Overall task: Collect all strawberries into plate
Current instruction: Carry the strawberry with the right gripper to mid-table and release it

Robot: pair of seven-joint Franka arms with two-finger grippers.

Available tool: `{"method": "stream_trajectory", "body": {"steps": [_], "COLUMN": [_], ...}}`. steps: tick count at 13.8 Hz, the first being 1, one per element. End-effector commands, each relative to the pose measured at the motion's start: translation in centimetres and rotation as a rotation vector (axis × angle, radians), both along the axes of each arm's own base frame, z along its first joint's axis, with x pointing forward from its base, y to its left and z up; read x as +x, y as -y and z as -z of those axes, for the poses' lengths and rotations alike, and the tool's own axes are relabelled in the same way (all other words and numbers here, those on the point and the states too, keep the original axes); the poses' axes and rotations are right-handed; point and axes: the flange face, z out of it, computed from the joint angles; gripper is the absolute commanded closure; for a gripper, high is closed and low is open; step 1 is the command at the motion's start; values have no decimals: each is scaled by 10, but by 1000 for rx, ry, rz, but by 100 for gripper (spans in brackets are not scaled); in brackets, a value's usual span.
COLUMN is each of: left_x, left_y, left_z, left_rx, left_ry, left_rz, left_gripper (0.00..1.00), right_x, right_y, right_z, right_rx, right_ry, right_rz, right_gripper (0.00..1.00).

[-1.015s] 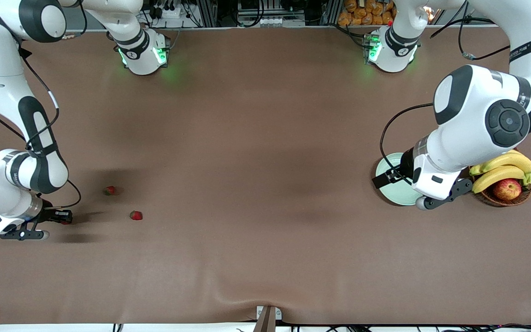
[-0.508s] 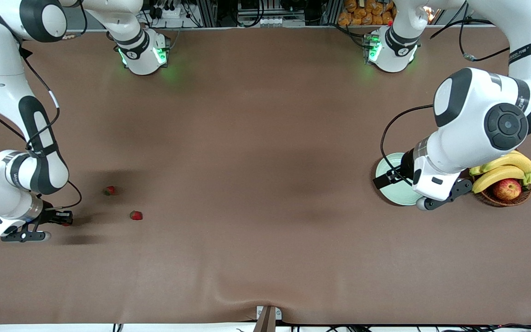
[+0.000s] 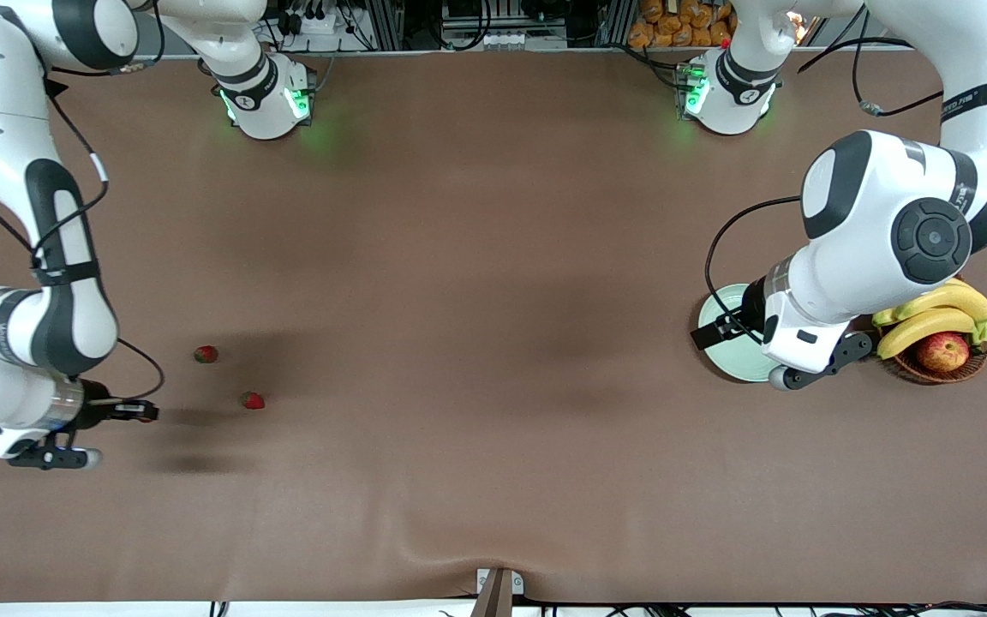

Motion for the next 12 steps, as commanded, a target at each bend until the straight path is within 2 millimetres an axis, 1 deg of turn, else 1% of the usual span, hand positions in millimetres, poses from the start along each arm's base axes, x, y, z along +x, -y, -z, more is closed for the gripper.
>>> {"method": "stream_trajectory", "body": {"steps": [1,3,5,7,9,10,12], "left_x": [-1,-1,-1,-2,-2,-3,-2], "left_y": [1,1,1,0,-1,0,-1], "left_z": [2,4,4,6,7,9,9], "left_rx": [-2,-1,-1,0,2,3,3], "left_ry": [3,0,0,-4,-5,-8,-8], "left_rz": [-19,-19,-19,-18,-18,-18,-18], "left_gripper": [0,0,0,0,0,0,0], "right_x": [3,0,-6,-19,-34,-41,-56], "right_y": [-53,-104,-173,-245,-310,-340,-390], "right_z": [-16,-30,-45,-48,-54,-58,-61], "right_rx": [73,105,100,103,128,152,180], "right_ry": [-14,-49,-67,-100,-118,-119,-114], "right_rz": [85,160,254,345,429,474,537], "right_gripper": [100,100,100,100,100,100,100]}}
